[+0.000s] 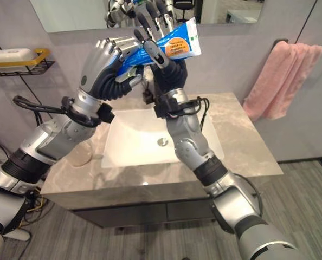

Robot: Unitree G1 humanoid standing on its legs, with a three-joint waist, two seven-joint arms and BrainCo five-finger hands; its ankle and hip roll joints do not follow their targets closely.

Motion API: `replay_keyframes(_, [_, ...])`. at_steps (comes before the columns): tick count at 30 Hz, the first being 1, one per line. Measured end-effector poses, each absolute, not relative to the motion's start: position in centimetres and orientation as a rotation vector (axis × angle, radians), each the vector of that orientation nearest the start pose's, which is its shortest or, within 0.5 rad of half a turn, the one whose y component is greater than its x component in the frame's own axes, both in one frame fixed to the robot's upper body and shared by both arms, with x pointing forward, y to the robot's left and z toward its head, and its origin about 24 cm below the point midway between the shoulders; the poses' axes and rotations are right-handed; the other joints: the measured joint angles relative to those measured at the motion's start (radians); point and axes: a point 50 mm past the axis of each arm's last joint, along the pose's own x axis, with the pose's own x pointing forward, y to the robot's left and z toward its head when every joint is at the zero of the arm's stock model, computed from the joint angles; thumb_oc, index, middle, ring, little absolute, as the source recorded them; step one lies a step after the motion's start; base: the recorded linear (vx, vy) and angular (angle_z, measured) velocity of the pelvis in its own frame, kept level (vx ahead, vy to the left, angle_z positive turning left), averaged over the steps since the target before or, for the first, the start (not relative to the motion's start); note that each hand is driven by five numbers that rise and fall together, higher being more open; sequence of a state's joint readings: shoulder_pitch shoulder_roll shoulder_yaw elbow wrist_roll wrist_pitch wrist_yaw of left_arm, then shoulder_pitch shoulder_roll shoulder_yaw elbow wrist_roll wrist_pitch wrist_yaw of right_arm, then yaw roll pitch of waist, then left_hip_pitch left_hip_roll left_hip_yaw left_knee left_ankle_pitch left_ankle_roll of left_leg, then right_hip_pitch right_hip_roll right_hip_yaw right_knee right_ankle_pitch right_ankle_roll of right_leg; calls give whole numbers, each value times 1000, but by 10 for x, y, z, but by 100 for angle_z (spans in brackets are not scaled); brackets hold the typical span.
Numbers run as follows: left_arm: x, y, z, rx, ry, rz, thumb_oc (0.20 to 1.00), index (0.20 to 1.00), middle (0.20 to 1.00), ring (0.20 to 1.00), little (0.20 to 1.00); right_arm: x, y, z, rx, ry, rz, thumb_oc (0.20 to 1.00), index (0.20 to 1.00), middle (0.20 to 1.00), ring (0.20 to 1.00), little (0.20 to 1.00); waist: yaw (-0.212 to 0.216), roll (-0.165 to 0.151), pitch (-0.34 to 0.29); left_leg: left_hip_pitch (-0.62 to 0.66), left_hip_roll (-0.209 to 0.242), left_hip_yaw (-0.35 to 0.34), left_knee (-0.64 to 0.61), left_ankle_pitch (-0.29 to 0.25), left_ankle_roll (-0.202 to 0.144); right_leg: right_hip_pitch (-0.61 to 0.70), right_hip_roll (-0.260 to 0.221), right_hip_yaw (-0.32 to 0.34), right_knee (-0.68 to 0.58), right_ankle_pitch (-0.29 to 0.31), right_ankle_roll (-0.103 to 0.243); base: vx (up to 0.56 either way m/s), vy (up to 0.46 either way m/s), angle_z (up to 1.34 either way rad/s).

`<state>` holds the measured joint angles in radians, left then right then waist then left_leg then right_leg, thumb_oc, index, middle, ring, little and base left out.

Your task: Put brush and paste in cup on sink, flatten towel.

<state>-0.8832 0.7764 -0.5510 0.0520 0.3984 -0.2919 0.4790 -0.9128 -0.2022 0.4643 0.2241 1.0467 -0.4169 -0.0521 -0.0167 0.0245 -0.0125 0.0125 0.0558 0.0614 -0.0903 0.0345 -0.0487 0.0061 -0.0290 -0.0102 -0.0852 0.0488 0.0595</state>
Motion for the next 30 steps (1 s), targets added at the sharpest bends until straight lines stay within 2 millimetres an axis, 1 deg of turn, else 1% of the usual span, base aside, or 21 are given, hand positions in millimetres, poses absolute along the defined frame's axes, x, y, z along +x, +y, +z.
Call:
replay_keyframes(8, [308, 118, 265, 1044, -1198, -96, 200, 200, 200, 200, 200, 333, -44, 258, 717, -625, 596, 1000, 1000, 1000, 1000, 1000, 2, -15, -9, -8, 0, -3, 0, 0, 0, -6, 0, -3, 0, 0, 0, 0, 0, 0])
replay_keyframes(19, [305, 123, 256, 999, -1166, -105, 200, 200, 200, 200, 200, 332, -40, 256, 714, -616, 581, 1000, 1000, 1000, 1000, 1000, 2, -16, -9, -11, 2, -4, 0, 0, 0, -8, 1, -4, 0, -1, 1, 0, 0, 0])
replay_keyframes(30, [304, 124, 254, 992, -1160, -109, 200, 200, 200, 200, 200, 332, -40, 256, 689, -621, 543, 1000, 1000, 1000, 1000, 1000, 3, -24, -4, -12, 2, -4, 0, 0, 0, -9, 1, -4, 0, -3, 2, 0, 0, 0])
